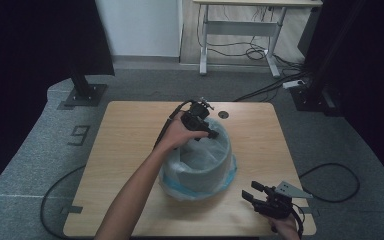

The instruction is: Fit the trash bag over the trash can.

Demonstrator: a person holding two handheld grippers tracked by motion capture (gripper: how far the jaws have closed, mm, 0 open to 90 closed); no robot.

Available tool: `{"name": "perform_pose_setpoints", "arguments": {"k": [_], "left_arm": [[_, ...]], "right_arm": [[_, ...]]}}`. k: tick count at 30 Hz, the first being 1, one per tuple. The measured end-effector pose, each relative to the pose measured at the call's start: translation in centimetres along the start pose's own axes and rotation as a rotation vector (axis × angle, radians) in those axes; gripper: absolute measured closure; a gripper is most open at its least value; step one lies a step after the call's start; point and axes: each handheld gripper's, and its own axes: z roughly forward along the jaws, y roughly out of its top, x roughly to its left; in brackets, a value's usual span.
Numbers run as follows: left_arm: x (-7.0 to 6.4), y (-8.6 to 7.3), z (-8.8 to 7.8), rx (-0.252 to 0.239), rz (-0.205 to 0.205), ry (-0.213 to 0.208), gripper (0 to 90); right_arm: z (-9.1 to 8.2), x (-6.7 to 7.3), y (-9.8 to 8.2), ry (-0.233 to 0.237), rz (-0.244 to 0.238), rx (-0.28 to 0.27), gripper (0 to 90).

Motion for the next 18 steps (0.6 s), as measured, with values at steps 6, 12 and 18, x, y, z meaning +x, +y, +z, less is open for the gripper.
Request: {"name": "perform_pose_setpoints", "arguments": {"k": [6,12,18], "left_arm": [[-0.1,-0.1,0.9,0.041,-0.005,-0.003,41.5],[0.0,-0.4,1.2,0.059,-0.015,-0.006,40.6],[-0.1,-0.6,-1.2,-0.041,-0.004,-0.022,40.3]], "right_arm": [[0.0,-0.1,0.0,0.001,0.004,0.001,37.0],[0.0,0.0,0.0,0.001,-0.006,0.010,36.9],[0.0,-0.1,-0.1,-0.001,-0.001,0.010,36.9]]}}
